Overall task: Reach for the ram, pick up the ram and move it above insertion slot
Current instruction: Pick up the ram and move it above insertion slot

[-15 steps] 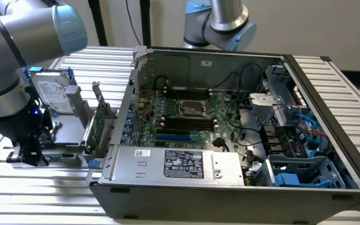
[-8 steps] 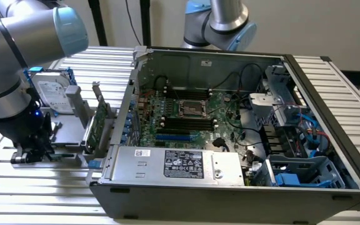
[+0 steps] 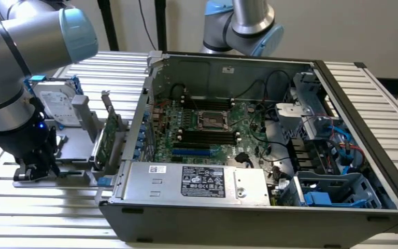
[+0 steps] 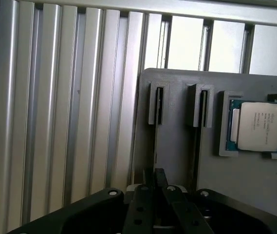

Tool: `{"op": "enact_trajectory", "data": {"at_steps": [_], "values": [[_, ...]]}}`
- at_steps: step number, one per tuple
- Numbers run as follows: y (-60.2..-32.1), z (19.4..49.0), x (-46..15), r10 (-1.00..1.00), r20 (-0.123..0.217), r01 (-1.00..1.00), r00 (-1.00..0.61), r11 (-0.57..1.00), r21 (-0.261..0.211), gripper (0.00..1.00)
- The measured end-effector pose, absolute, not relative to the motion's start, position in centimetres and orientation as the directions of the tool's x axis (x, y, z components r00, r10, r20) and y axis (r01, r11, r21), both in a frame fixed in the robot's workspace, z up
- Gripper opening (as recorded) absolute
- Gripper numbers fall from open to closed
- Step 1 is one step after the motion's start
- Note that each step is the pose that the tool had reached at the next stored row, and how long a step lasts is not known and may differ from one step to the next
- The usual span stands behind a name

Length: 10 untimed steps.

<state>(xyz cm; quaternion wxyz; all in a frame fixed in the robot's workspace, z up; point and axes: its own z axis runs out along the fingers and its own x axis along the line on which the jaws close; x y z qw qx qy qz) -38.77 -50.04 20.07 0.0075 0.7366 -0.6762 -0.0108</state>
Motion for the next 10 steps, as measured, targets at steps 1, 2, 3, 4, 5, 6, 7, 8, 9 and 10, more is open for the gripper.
{"op": "enact_trajectory", "data": {"at_steps": [1, 2, 3, 4, 5, 6, 7, 8, 9, 10], "values": [[-50.04, 20.07, -38.77, -0.996, -0.006, -0.996, 0.085, -0.085, 0.026, 0.13], [-50.04, 20.07, -38.76, -0.996, -0.006, -0.996, 0.085, -0.085, 0.026, 0.13], [-50.04, 20.07, -38.76, -0.996, -0.006, -0.996, 0.085, -0.085, 0.026, 0.13], [-50.04, 20.07, -38.76, -0.996, -0.006, -0.996, 0.085, -0.085, 0.026, 0.13], [-50.04, 20.07, -38.76, -0.996, -0.006, -0.996, 0.084, -0.084, 0.026, 0.13], [-50.04, 20.07, -38.76, -0.997, -0.006, -0.996, 0.083, -0.083, 0.026, 0.13], [-50.04, 20.07, -38.76, -0.997, -0.006, -0.996, 0.082, -0.082, 0.026, 0.13], [-50.04, 20.07, -38.76, -0.997, -0.006, -0.996, 0.081, -0.081, 0.026, 0.13], [-50.04, 20.07, -38.76, -0.997, -0.006, -0.997, 0.079, -0.08, 0.026, 0.13], [-50.04, 20.07, -38.76, -0.997, -0.006, -0.997, 0.078, -0.078, 0.026, 0.13]]}}
